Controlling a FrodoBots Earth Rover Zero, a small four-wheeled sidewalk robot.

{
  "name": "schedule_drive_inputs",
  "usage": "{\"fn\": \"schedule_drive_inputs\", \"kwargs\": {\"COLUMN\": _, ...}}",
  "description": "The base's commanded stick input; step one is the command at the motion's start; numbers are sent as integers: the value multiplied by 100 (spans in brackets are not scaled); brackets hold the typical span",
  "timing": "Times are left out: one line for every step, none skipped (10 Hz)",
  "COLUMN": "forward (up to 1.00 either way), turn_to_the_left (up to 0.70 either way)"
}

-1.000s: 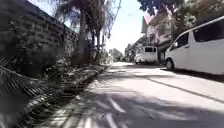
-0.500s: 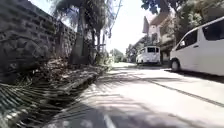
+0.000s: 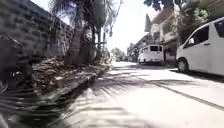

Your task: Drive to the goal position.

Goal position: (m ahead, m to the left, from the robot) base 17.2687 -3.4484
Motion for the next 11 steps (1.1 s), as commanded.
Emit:
{"fn": "schedule_drive_inputs", "kwargs": {"forward": 98, "turn_to_the_left": -19}}
{"fn": "schedule_drive_inputs", "kwargs": {"forward": 99, "turn_to_the_left": -23}}
{"fn": "schedule_drive_inputs", "kwargs": {"forward": 100, "turn_to_the_left": -26}}
{"fn": "schedule_drive_inputs", "kwargs": {"forward": 100, "turn_to_the_left": -18}}
{"fn": "schedule_drive_inputs", "kwargs": {"forward": 100, "turn_to_the_left": -18}}
{"fn": "schedule_drive_inputs", "kwargs": {"forward": 100, "turn_to_the_left": -20}}
{"fn": "schedule_drive_inputs", "kwargs": {"forward": 100, "turn_to_the_left": -21}}
{"fn": "schedule_drive_inputs", "kwargs": {"forward": 100, "turn_to_the_left": -22}}
{"fn": "schedule_drive_inputs", "kwargs": {"forward": 100, "turn_to_the_left": -22}}
{"fn": "schedule_drive_inputs", "kwargs": {"forward": 100, "turn_to_the_left": -23}}
{"fn": "schedule_drive_inputs", "kwargs": {"forward": 100, "turn_to_the_left": -23}}
